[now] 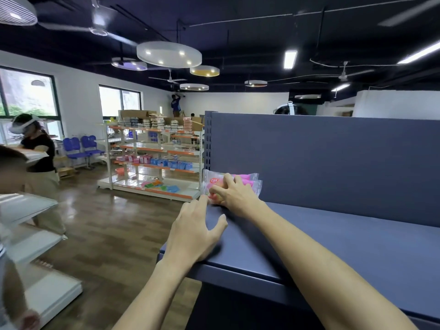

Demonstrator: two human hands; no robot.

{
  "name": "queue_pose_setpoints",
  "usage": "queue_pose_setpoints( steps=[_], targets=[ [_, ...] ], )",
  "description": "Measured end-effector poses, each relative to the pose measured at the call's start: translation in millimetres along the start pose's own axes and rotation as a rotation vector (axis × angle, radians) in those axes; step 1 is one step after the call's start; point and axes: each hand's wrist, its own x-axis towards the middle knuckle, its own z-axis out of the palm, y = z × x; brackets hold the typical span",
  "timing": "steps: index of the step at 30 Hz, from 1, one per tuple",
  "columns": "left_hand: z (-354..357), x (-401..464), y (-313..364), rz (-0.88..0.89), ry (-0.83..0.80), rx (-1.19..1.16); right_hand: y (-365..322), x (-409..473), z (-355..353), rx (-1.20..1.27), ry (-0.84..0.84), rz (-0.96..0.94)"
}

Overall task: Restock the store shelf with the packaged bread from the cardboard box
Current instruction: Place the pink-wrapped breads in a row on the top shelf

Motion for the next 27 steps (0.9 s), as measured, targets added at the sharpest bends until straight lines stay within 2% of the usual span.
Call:
queue_pose_setpoints(
  steps=[6,10,16,21,27],
  targets=[
    [-2,0,1,0.001,-0.045,0.024,0,-9,-11,0.055,-0.038,-0.009],
    [-4,0,2,-0.005,-0.058,0.046,7,-42,-31,0.08,0.003,0.006],
    [-13,-3,11,0.024,-0.119,0.085,17,-104,-80,0.11,-0.047,0.109],
    [-24,-14,22,0.231,-0.113,0.147,10,-172,-114,0.146,0.006,0.254],
    [-44,-46,48,0.548,-0.115,0.137,-5,-244,-136,0.191,0.079,0.282]
  ],
)
